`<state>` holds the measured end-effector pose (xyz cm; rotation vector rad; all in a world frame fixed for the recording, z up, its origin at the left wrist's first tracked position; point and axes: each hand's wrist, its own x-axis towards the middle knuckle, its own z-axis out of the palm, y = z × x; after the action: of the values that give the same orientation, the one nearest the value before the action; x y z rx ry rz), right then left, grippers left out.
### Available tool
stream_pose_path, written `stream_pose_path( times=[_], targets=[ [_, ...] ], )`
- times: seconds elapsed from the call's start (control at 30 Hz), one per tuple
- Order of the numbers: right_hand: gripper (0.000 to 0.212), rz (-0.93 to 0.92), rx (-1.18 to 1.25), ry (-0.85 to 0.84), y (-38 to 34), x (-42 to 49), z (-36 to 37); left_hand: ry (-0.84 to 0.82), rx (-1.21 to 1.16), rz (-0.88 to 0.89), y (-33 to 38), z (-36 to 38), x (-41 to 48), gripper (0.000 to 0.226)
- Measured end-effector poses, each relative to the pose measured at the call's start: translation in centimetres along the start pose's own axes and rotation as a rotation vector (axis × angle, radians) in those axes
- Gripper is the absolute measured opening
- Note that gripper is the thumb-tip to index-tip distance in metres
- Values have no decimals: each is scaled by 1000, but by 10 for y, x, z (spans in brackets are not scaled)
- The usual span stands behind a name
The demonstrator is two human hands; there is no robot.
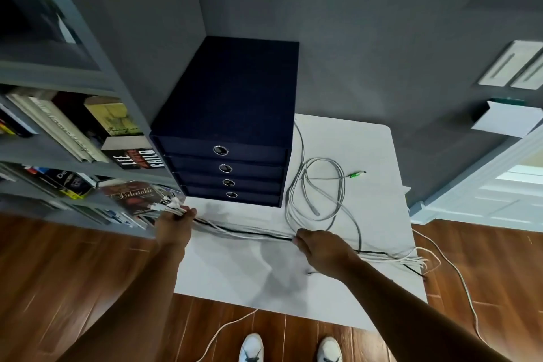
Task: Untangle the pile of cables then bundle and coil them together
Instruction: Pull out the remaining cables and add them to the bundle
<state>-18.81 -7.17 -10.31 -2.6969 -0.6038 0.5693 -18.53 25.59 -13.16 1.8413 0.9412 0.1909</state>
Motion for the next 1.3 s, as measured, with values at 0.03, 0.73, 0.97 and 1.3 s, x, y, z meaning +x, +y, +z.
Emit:
stream_pose_path(
  times=[0.03, 0.73, 0.97, 1.3],
  targets=[
    [38, -2, -12, -9, -4, 0, 2, 8, 43, -5, -2, -1, -1, 26],
    [42, -95, -77, 24, -26, 0, 5, -356, 328, 1037, 22, 44, -83, 43],
    [36, -185, 2, 28, -11, -10, -3, -717, 610, 1031, 32, 84, -103, 64],
    [29, -134, -134, 160, 61, -47, -9, -662, 725, 1098, 25, 77, -84, 75]
  ],
)
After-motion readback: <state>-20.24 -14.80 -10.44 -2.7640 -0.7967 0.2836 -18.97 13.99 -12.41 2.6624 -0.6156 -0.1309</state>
